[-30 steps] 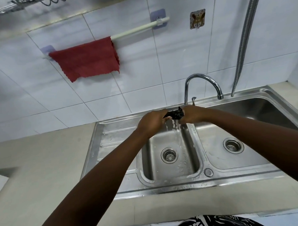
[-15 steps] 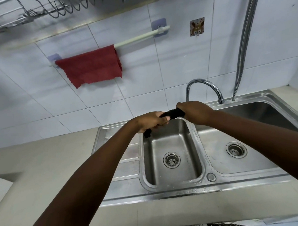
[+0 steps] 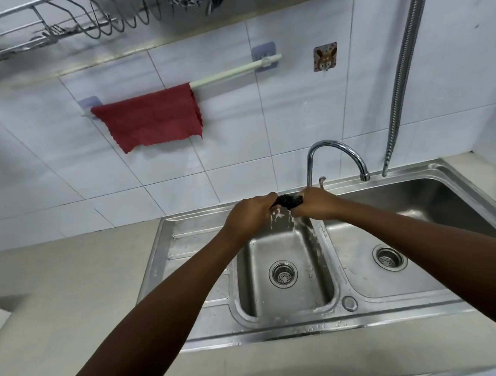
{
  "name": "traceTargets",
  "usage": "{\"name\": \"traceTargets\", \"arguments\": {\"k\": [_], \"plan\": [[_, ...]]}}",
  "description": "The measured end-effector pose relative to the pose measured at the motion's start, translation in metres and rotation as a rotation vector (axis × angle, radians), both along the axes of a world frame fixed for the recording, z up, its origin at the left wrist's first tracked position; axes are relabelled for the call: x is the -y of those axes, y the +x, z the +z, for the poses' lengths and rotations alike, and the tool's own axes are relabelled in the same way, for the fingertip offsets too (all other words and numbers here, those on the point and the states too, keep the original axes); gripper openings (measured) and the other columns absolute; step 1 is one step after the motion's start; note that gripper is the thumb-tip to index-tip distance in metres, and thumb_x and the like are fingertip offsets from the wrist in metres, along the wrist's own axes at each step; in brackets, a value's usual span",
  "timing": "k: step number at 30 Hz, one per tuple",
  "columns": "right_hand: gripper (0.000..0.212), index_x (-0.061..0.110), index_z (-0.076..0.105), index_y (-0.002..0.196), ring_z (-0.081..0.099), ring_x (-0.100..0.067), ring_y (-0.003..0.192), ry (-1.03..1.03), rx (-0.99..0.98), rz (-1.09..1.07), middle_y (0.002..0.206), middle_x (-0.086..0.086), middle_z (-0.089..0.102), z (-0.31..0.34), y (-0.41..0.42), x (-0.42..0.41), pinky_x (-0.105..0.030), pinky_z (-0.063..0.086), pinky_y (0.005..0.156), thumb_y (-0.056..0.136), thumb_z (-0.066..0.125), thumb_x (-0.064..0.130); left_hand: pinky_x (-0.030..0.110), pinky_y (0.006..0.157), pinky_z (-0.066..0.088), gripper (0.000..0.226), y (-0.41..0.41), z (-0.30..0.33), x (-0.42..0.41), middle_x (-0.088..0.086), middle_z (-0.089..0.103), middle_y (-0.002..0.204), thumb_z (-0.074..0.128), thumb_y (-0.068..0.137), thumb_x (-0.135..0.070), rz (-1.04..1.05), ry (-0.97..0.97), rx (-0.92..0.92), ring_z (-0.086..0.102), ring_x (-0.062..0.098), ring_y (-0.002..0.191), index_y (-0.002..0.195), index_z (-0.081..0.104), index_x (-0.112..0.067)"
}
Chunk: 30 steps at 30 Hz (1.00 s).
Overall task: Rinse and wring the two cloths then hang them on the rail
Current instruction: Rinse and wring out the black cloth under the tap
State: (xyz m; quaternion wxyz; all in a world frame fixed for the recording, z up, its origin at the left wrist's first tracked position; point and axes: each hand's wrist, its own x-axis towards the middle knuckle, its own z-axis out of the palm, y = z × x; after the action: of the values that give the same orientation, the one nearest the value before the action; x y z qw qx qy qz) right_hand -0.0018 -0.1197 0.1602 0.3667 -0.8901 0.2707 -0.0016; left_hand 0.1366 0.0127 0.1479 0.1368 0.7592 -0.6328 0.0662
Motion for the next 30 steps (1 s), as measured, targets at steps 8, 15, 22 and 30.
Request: {"name": "traceTargets", "arguments": {"k": [8, 15, 22, 30], "plan": [[0.028, 0.022, 0.054, 0.068, 0.054, -0.015, 0.064, -0.027, 0.084, 0.038, 0.068, 0.001, 0.055, -0.013, -0.016, -0.005, -0.029, 0.037, 0.058, 0.082, 0.063, 0.044, 0.02, 0.061, 0.04, 0.023, -0.009, -0.006, 0.001, -0.003, 0.067, 0.095, 0.051, 0.096, -0.029, 0.022, 0.098, -0.404, 0.059, 0.013, 0.082, 0.116, 0.058, -0.021], [0.018, 0.018, 0.064, 0.087, 0.056, -0.01, 0.07, 0.174, 0.215, -0.087, 0.078, 0.003, 0.062, -0.018, -0.026, 0.001, -0.024, 0.038, 0.064, 0.088, 0.058, 0.035, 0.019, 0.065, 0.054, 0.023, -0.002, -0.017, -0.006, -0.003, 0.062, 0.094, 0.063, 0.089, -0.012, 0.099, 0.003, -1.177, 0.06, 0.008, 0.076, 0.111, 0.058, -0.014], [0.014, 0.007, 0.065, 0.076, 0.049, -0.006, 0.058, 0.393, 0.517, -0.329, 0.066, 0.0, 0.057, -0.025, -0.029, 0.003, -0.021, 0.04, 0.057, 0.084, 0.066, 0.019, 0.031, 0.069, 0.044, 0.024, -0.008, -0.032, -0.014, -0.003, 0.066, 0.094, 0.062, 0.088, -0.039, 0.114, 0.146, -1.067, 0.055, 0.013, 0.077, 0.11, 0.06, -0.031], [0.013, 0.017, 0.063, 0.082, 0.055, -0.01, 0.07, 0.35, 0.638, -0.445, 0.079, -0.002, 0.062, -0.009, -0.03, 0.002, -0.02, 0.047, 0.059, 0.09, 0.055, 0.023, 0.029, 0.071, 0.039, 0.039, -0.01, -0.028, -0.015, 0.002, 0.056, 0.085, 0.045, 0.095, -0.047, 0.126, 0.257, -0.726, 0.056, 0.016, 0.079, 0.082, 0.059, -0.013]]}}
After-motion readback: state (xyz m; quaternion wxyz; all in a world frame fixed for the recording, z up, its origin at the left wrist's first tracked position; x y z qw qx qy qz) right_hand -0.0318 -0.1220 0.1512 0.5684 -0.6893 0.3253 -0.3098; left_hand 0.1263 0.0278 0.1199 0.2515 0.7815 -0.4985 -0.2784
